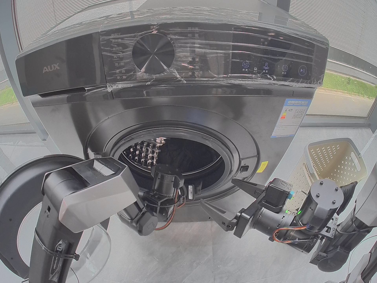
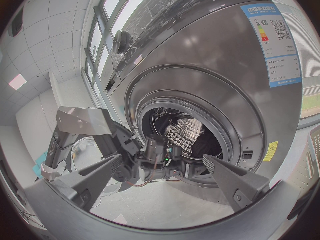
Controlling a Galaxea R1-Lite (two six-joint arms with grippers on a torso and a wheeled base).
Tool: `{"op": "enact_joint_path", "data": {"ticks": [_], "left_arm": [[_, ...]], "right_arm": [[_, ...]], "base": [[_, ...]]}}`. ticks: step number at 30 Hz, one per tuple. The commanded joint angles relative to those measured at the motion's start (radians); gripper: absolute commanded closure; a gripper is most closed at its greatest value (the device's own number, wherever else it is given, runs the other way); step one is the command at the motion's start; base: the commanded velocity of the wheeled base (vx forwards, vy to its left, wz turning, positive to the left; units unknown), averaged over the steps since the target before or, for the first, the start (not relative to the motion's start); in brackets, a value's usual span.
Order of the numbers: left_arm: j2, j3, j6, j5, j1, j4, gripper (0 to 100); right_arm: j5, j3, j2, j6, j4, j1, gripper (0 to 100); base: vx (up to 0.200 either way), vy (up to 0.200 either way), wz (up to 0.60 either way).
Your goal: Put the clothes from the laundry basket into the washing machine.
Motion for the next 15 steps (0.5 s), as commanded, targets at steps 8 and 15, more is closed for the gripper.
{"op": "enact_joint_path", "data": {"ticks": [8, 15], "left_arm": [[-0.336, 0.439, -0.077, 0.001, -0.177, -0.141, 0], [-0.588, 0.620, -0.121, -0.001, -0.224, -0.175, 0]], "right_arm": [[-0.002, 0.010, -0.024, 0.002, 0.001, -0.001, 0], [-0.002, 0.039, -0.033, 0.002, 0.000, -0.006, 0]], "base": [[0.000, 0.000, 0.00], [0.000, 0.000, 0.00]]}}
